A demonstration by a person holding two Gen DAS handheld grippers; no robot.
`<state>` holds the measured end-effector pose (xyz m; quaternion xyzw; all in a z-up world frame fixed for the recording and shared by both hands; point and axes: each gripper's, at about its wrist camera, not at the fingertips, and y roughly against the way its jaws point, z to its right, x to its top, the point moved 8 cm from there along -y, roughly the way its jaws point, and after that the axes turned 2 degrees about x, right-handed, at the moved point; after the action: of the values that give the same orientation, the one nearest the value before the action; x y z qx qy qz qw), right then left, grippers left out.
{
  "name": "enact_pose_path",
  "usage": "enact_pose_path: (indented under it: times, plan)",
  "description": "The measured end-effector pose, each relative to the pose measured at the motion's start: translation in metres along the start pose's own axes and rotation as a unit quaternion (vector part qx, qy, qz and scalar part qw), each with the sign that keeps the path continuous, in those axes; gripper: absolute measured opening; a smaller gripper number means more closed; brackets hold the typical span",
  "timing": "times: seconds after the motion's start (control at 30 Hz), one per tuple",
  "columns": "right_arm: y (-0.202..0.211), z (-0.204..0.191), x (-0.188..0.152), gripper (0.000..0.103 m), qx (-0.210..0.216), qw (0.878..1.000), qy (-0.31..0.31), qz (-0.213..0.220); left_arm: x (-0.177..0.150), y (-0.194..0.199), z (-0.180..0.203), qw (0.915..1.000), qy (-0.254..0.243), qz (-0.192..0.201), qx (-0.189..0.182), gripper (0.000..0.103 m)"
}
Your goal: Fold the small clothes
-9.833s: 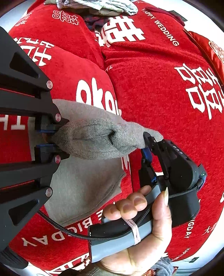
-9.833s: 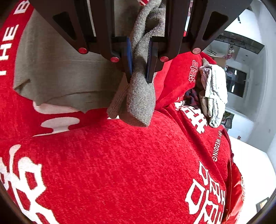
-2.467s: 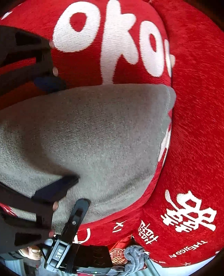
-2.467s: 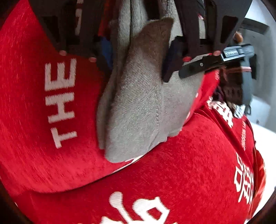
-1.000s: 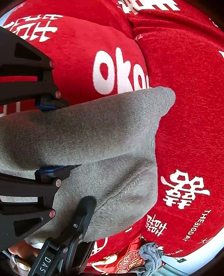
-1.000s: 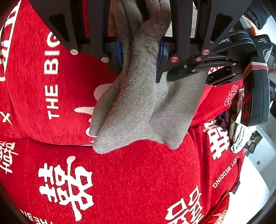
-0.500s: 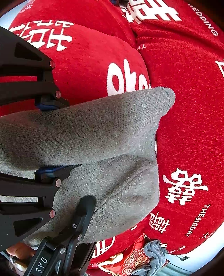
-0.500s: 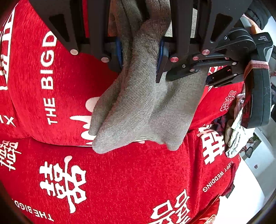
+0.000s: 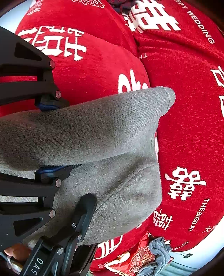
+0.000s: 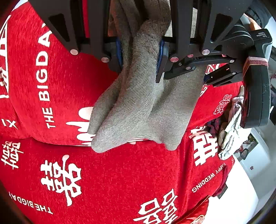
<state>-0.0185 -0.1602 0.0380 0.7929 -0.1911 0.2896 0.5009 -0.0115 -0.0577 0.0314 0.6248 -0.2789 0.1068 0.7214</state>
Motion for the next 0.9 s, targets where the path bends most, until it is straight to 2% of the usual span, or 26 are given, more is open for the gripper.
enact_pose_path:
  times: [0.3, 0.57, 0.9]
  plan:
    - [0.007, -0.012, -0.023, 0.034, 0.000, 1.000, 0.004, 0.006, -0.021, 0.009, -0.002, 0.9999, -0.002, 0.008, 0.010, 0.049]
    - [0.004, -0.010, -0.031, 0.034, 0.001, 1.000, -0.001, 0.011, -0.029, 0.003, -0.004, 0.9999, -0.002, 0.014, 0.010, 0.049]
    - [-0.015, 0.001, -0.050, 0.034, 0.009, 1.000, -0.016, -0.008, -0.049, -0.019, -0.006, 0.9999, -0.001, -0.007, 0.009, 0.049]
